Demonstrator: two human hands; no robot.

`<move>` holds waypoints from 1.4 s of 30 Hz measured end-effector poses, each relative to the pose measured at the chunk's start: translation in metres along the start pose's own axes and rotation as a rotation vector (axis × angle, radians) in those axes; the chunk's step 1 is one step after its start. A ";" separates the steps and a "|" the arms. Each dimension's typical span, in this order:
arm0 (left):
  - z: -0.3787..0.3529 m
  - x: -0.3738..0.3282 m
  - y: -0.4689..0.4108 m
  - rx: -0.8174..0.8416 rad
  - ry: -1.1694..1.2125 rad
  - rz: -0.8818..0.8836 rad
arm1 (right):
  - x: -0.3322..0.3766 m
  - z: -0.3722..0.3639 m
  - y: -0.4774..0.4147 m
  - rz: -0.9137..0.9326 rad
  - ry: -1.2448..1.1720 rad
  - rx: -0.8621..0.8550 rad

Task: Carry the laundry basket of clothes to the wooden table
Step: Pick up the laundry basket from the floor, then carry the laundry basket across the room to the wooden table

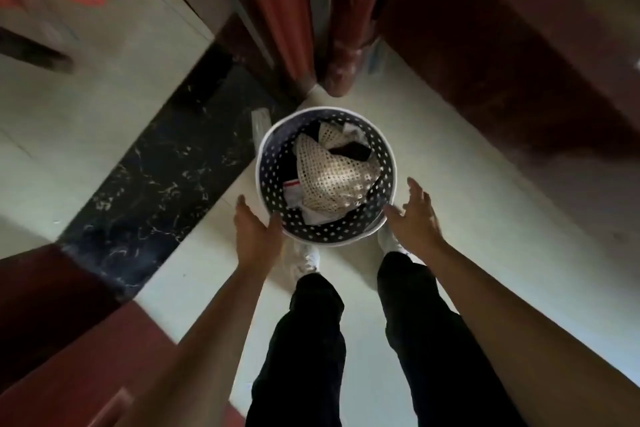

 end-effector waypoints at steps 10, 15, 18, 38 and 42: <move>-0.048 0.041 -0.034 0.077 0.408 0.250 | -0.024 -0.048 -0.031 -0.144 -0.179 0.081; -0.008 0.018 0.015 0.072 0.347 0.291 | 0.018 0.005 0.032 -0.077 -0.211 0.087; 0.035 -0.008 0.059 0.042 0.288 0.202 | 0.036 0.041 0.083 -0.074 -0.253 0.110; 0.260 -0.264 0.411 -0.164 0.189 -0.360 | 0.077 0.275 0.470 -0.104 -0.540 -0.377; 0.226 -0.303 0.474 0.013 0.203 -0.468 | 0.024 0.305 0.535 -0.120 -0.756 -0.549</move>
Point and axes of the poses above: each hand's wrist, its own y-axis away from the middle knuckle, its own z-axis out of the back of the hand, x = y × z, the point moved 10 cm from there along -y, towards the middle knuckle, and after that the axes turned 1 degree about y, right-handed, at the moved point
